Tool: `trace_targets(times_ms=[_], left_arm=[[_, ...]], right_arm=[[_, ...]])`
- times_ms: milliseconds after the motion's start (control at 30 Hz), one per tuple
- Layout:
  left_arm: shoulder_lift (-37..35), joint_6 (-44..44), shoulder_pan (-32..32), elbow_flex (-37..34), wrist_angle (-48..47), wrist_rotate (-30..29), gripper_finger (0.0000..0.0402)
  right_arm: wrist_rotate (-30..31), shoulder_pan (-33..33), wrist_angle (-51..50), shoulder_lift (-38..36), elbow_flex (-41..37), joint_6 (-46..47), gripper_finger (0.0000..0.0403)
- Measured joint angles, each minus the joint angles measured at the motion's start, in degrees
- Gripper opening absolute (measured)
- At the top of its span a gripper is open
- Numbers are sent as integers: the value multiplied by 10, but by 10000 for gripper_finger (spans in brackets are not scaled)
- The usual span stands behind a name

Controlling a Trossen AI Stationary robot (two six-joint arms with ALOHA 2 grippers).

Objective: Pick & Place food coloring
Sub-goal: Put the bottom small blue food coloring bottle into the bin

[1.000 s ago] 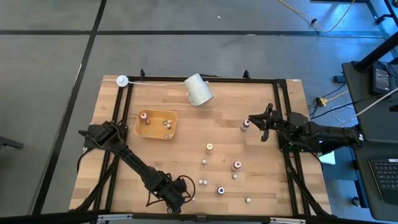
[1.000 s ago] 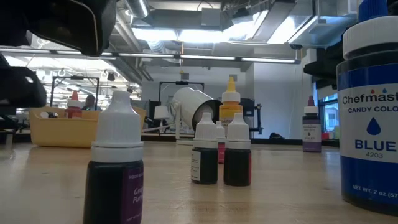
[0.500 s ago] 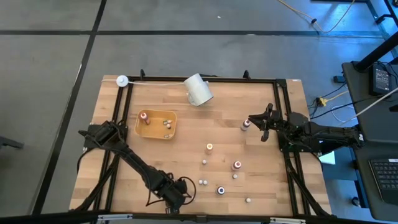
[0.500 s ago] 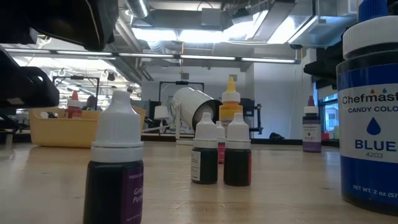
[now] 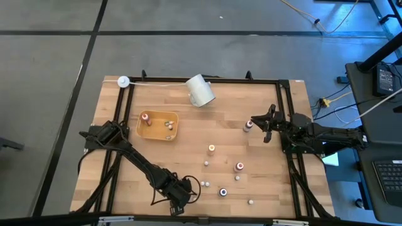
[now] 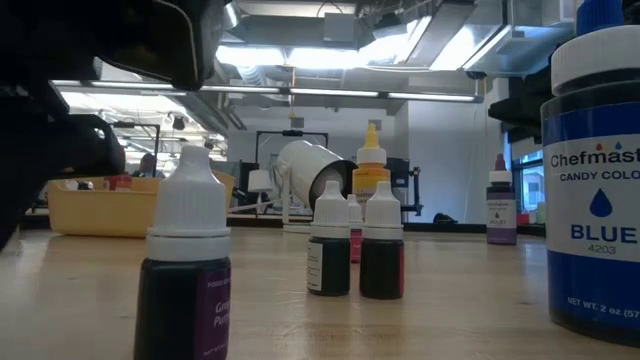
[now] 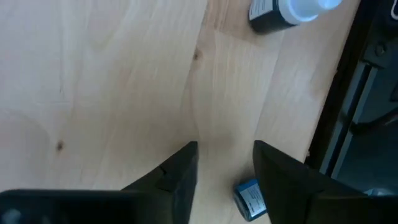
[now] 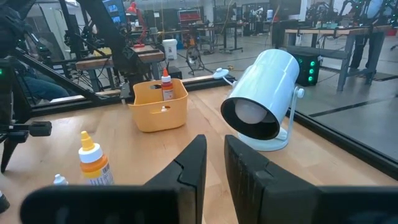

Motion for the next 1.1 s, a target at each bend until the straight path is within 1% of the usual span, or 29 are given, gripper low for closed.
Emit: trace_targets(times_ms=[133,233,300,367,467,667,733,800,1100], left_arm=[[0,0,1,0,1,9,208],[0,0,2,1,5,32,241],[0,14,3,1,14,61,257],[0,41,4,0,23,74,265],[0,99,4,-1,32,85,268],[0,209,-3,-1,21,110,266],[0,229,-5,-1,19,122,265],[0,238,-9,-1,16,121,266],[-1,259,-24,1,-19,40,264]], right_arm=[[0,0,0,0,0,0,62],[0,0,0,0,0,0,62],[0,0,0,0,0,0,62],[0,0,0,0,0,0,62],[0,0,0,0,0,0,62],[0,0,0,0,0,0,62],[0,0,0,0,0,0,62],[0,0,0,0,0,0,62],[0,0,0,0,0,-12,62]])
